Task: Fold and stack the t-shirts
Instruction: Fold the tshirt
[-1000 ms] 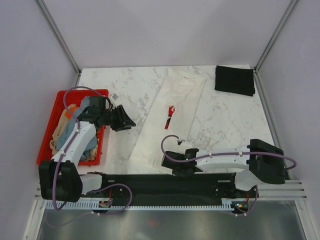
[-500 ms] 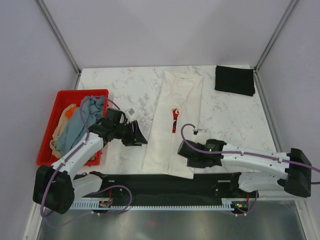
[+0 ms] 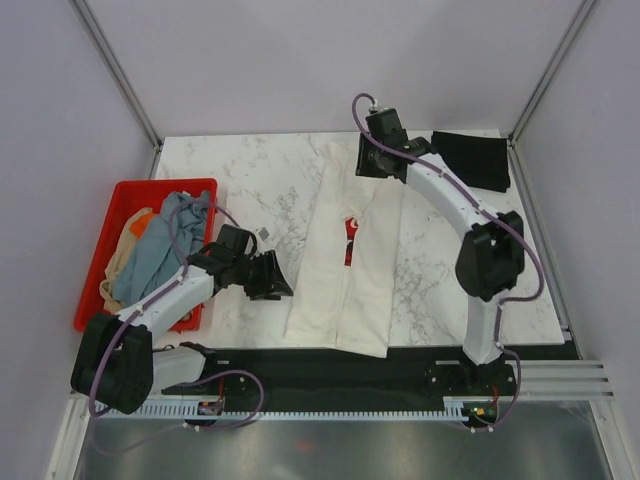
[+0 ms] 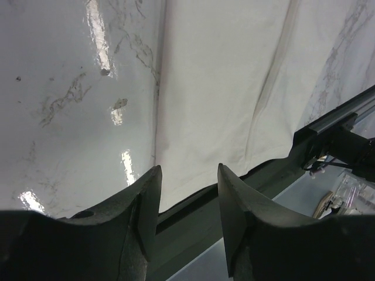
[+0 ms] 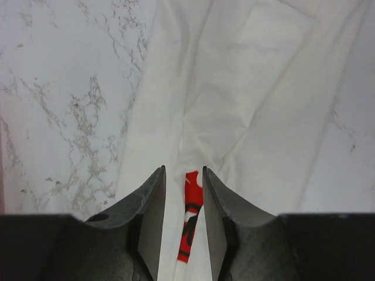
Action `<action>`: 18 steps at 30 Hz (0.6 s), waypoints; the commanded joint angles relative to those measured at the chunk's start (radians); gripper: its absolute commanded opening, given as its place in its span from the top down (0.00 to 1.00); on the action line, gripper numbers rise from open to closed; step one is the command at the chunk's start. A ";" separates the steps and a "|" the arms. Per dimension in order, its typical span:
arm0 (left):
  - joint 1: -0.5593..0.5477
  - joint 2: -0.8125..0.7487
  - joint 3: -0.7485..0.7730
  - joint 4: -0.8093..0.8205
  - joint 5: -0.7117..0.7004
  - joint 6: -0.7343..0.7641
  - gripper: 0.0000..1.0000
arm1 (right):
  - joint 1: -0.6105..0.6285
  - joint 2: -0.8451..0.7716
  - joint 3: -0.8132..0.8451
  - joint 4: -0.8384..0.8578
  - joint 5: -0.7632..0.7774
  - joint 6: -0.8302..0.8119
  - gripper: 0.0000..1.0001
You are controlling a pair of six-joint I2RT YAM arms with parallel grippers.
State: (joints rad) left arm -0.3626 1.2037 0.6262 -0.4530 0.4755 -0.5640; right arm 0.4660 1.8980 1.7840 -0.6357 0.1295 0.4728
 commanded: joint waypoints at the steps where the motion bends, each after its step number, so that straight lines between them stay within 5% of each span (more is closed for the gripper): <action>1: -0.009 0.010 -0.014 0.043 -0.047 -0.024 0.49 | -0.050 0.215 0.249 0.028 -0.102 -0.149 0.61; 7: -0.018 0.062 -0.019 0.053 -0.081 -0.027 0.50 | -0.108 0.478 0.527 0.065 -0.096 -0.186 0.54; 18: -0.019 0.069 -0.017 0.053 -0.094 -0.024 0.54 | -0.133 0.618 0.528 0.324 -0.212 -0.276 0.53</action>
State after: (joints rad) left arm -0.3775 1.2690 0.6098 -0.4347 0.3939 -0.5682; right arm 0.3264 2.4931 2.2635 -0.4469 -0.0200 0.2485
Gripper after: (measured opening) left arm 0.467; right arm 0.470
